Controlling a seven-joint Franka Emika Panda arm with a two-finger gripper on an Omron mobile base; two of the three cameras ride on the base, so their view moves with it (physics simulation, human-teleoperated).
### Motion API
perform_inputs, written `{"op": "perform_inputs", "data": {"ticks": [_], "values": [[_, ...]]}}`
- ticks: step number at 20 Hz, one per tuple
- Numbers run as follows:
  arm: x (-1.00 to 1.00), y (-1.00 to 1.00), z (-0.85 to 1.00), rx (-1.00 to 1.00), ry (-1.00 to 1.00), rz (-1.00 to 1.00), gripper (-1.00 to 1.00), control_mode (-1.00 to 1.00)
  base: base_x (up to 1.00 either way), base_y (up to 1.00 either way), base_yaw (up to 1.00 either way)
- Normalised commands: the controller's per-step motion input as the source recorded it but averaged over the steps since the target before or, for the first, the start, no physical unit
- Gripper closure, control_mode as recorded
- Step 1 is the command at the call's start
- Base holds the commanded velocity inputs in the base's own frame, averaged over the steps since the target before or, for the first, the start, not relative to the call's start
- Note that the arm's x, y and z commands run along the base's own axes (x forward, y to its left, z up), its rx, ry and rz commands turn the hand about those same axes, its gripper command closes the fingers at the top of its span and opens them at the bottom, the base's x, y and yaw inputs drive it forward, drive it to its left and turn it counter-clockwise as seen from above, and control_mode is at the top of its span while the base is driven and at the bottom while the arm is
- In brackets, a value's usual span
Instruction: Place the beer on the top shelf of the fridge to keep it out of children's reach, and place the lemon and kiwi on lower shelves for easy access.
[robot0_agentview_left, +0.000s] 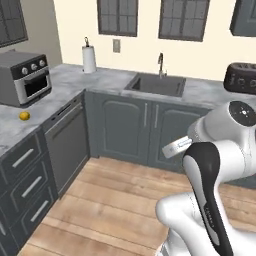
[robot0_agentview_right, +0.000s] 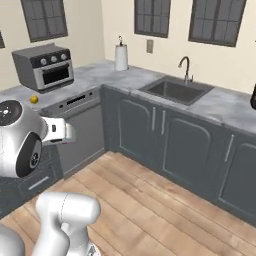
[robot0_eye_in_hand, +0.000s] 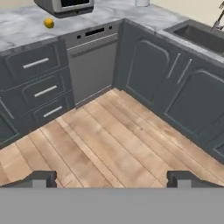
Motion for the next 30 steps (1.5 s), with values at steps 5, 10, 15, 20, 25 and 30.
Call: {"op": "perform_inputs", "data": {"ticks": [5, 10, 15, 20, 25, 30], "values": [[0.00, 0.00, 0.00, 0.00, 0.00, 0.00, -1.00, 1.00, 1.00, 0.14, 0.55], [0.00, 0.00, 0.00, 0.00, 0.00, 0.00, -1.00, 1.00, 1.00, 0.13, 0.54], [0.00, 0.00, 0.00, 0.00, 0.00, 0.00, -1.00, 1.00, 1.00, 0.04, 0.53], [0.00, 0.00, 0.00, 0.00, 0.00, 0.00, -1.00, 1.00, 1.00, 0.00, 0.47], [0.00, 0.00, 0.00, 0.00, 0.00, 0.00, -1.00, 1.00, 0.94, -0.05, 0.37], [0.00, 0.00, 0.00, 0.00, 0.00, 0.00, -1.00, 1.00, 0.44, -0.43, 0.16]]}}
